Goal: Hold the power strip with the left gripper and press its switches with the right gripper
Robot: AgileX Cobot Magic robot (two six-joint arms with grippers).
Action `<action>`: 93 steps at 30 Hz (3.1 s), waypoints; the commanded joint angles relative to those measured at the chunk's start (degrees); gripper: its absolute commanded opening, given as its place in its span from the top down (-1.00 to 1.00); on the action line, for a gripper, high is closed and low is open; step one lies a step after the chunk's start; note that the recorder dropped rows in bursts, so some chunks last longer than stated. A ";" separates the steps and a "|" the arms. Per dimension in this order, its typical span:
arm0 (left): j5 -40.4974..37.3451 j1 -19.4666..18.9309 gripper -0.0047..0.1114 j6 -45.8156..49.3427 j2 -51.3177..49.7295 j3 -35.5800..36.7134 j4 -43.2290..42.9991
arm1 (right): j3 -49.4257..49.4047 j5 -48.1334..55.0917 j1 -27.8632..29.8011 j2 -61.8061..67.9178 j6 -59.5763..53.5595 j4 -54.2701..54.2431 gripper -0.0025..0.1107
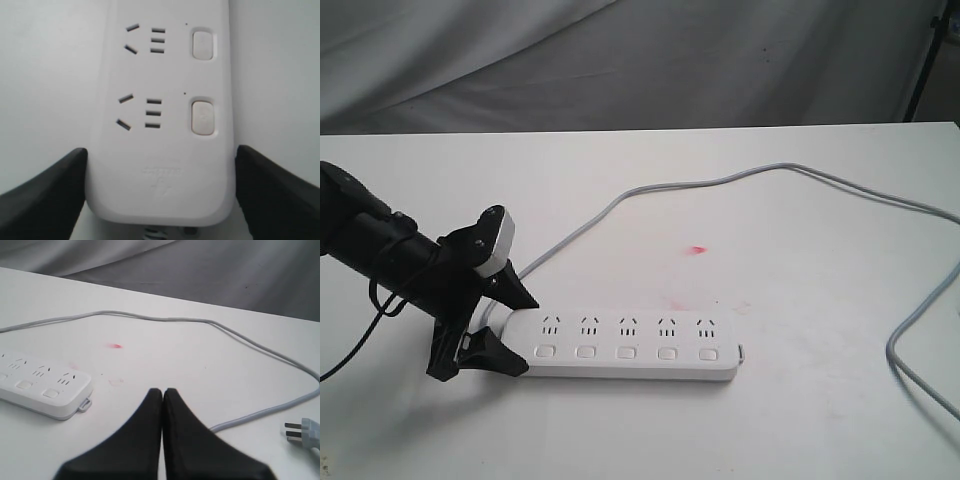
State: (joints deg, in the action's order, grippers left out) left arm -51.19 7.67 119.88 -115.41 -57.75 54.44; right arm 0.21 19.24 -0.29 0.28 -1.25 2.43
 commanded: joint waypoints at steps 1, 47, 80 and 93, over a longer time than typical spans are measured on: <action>0.20 0.33 0.68 0.07 -0.08 0.20 0.34 | -0.21 0.23 0.29 -0.28 -0.04 0.02 0.96; 0.20 0.33 0.68 0.07 -0.08 0.20 0.34 | -0.21 0.23 0.29 -0.28 -0.05 -0.10 0.96; -3.20 0.33 0.55 0.07 -0.08 0.20 0.58 | -0.21 0.23 0.29 -0.28 -0.05 -0.10 0.96; -2.55 0.33 -0.88 -0.28 -0.08 0.09 3.06 | -0.21 0.23 0.29 -0.28 -0.05 -0.10 0.96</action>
State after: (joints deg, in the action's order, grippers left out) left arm -52.93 7.67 119.88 -115.76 -57.75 55.99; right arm 0.21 19.57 -0.29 0.28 -1.25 2.43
